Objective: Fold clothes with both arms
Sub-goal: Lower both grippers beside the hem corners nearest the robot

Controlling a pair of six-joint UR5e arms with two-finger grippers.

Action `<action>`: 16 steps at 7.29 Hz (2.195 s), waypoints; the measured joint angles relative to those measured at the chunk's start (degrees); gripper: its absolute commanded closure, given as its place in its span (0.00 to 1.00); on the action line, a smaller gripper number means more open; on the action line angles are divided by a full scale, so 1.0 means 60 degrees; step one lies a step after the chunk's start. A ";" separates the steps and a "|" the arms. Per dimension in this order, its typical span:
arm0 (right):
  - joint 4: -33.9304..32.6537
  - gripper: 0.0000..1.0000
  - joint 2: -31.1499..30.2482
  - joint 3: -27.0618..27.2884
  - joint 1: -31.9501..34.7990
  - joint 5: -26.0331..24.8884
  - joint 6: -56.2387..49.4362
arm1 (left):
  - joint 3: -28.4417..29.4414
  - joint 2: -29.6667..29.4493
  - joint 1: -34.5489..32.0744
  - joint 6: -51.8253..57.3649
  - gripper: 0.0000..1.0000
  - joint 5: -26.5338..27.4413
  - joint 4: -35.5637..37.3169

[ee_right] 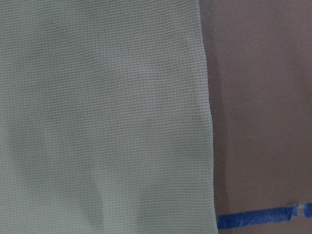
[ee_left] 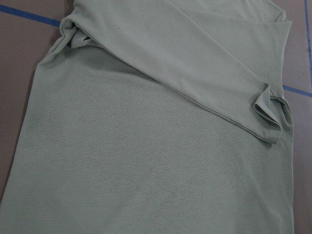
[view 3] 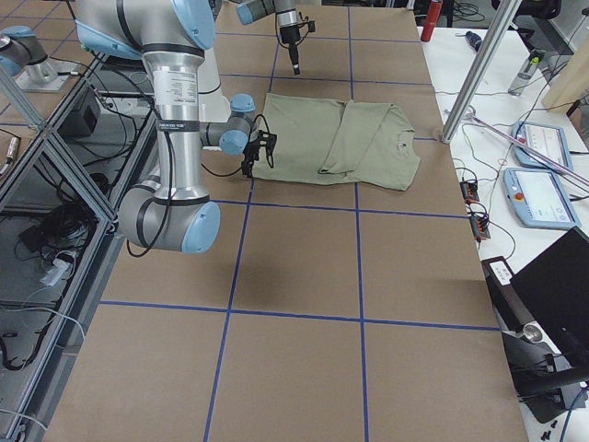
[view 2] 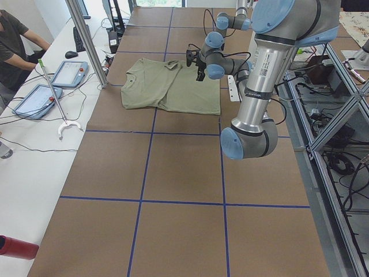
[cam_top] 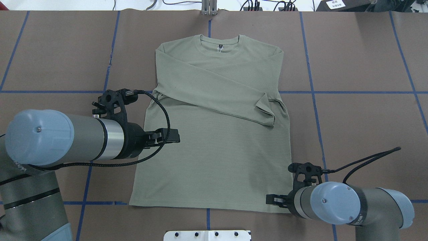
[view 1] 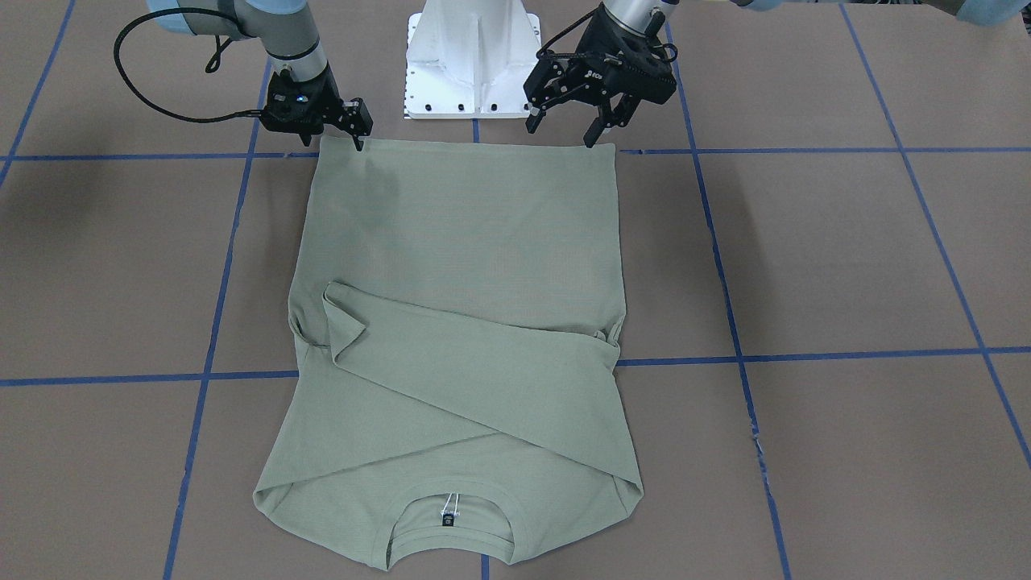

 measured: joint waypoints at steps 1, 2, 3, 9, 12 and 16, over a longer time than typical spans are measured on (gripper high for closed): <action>0.0000 0.08 -0.0029 -0.0024 -0.0009 0.0009 0.0012 | -0.0035 -0.0036 0.0013 -0.0065 0.00 -0.0006 -0.0001; 0.0000 0.14 -0.0055 -0.0035 -0.0012 0.0017 0.0046 | -0.0056 -0.0089 0.0021 -0.0125 0.00 -0.0010 -0.0001; 0.0000 0.25 -0.0072 -0.0040 -0.0016 0.0032 0.0092 | -0.0059 -0.0123 0.0025 -0.0156 0.00 -0.0015 0.0000; -0.0009 0.53 -0.0115 0.0016 0.0012 0.0150 0.0109 | -0.0036 -0.0213 0.0043 -0.0167 0.00 -0.0026 -0.0001; -0.0014 0.51 -0.0150 0.0037 0.0018 0.0227 0.0109 | -0.0025 -0.0224 0.0044 -0.0166 0.00 -0.0026 0.0000; -0.0015 0.54 -0.0372 0.0050 0.0020 0.0263 0.0112 | -0.0026 -0.0235 0.0044 -0.0179 0.00 -0.0023 0.0000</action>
